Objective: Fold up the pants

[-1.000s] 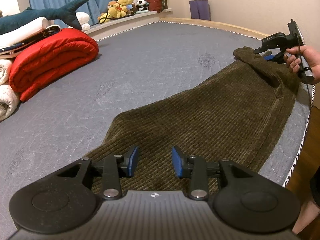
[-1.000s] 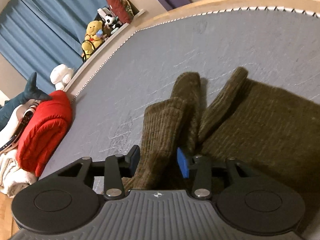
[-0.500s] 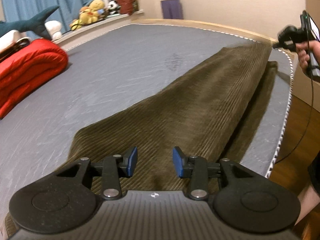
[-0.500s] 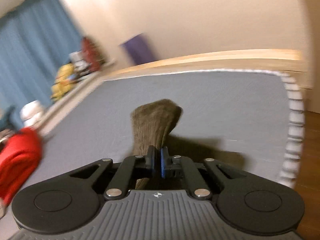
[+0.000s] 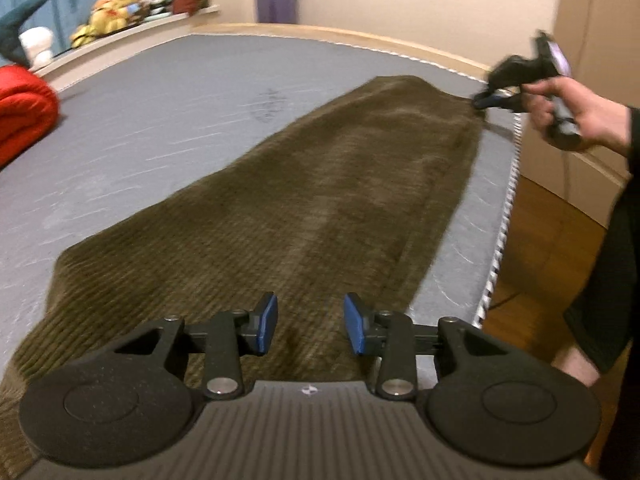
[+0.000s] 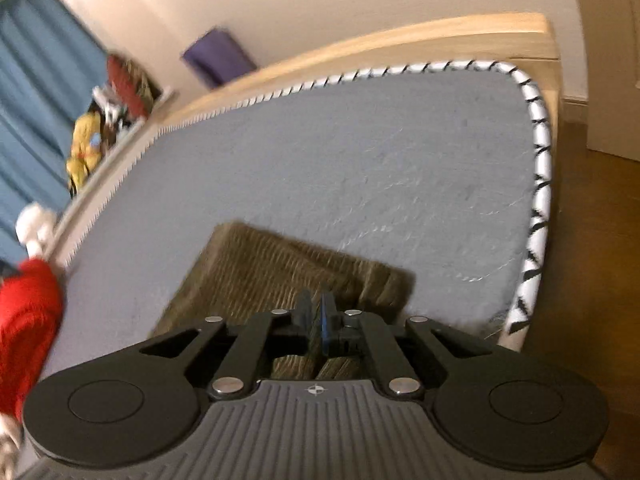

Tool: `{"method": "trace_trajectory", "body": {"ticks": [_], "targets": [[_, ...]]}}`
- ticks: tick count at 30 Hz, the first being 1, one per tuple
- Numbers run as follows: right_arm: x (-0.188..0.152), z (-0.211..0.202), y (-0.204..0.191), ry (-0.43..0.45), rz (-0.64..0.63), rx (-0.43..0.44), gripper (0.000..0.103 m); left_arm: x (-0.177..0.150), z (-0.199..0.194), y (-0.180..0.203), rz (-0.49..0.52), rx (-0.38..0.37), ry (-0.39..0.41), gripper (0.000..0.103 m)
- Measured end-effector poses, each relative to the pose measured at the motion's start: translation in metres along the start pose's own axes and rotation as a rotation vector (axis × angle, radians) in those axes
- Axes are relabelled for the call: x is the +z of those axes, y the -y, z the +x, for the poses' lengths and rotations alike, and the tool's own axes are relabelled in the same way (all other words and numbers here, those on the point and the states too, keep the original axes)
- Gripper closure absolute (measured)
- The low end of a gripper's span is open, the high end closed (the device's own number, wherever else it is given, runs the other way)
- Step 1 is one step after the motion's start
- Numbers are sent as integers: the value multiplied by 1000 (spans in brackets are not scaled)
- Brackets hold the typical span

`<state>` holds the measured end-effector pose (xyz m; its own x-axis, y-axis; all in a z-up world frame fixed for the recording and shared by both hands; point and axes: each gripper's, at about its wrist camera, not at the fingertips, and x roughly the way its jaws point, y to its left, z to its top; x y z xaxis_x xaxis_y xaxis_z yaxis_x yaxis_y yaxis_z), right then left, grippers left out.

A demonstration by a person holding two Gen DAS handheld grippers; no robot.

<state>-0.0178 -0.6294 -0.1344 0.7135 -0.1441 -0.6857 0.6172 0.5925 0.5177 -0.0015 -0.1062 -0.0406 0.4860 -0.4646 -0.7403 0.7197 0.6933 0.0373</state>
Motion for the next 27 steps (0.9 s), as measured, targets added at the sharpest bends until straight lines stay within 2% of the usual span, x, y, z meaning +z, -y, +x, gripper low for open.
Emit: {"method": "trace_trajectory", "body": {"ticks": [1,3,7,9,11,12,13,15,18,21,22,24,26,27], "targets": [[0,5,1,-7,0,-13,76,-4,1,2,16,-13,-5,62],[1,13,2,-12,-21,-34,69,-10,8,6,53,-26,-27,62],[3,22,4,-11,-17,-21,69,-23,28,14,111,18,-109,62],[4,26,1,-12,-12,-19,68,-26,35,13,135,49,-125,62],[5,28,-3,-7,-34,-20,68,-26,36,11,135,45,-123,66],[5,30,-4,-6,-45,-22,68,-25,37,12,138,45,-124,78],[5,31,-6,0,-52,-30,77,-24,37,13,147,43,-127,90],[6,29,-5,16,-45,-19,88,-22,35,16,181,51,-128,95],[9,6,-7,115,-51,-2,90,-15,19,15,203,35,-98,96],[14,-25,-13,212,-48,22,91,-12,-4,11,217,-29,-50,96],[15,-28,-13,209,-54,10,91,-14,-8,11,223,-52,-49,96],[16,-16,-6,146,-63,-51,91,-22,-4,16,244,-86,-75,96],[13,5,5,55,-28,-131,90,-31,11,28,280,-81,-124,95],[11,10,9,43,-8,-146,89,-35,16,33,306,-70,-139,92]]}}
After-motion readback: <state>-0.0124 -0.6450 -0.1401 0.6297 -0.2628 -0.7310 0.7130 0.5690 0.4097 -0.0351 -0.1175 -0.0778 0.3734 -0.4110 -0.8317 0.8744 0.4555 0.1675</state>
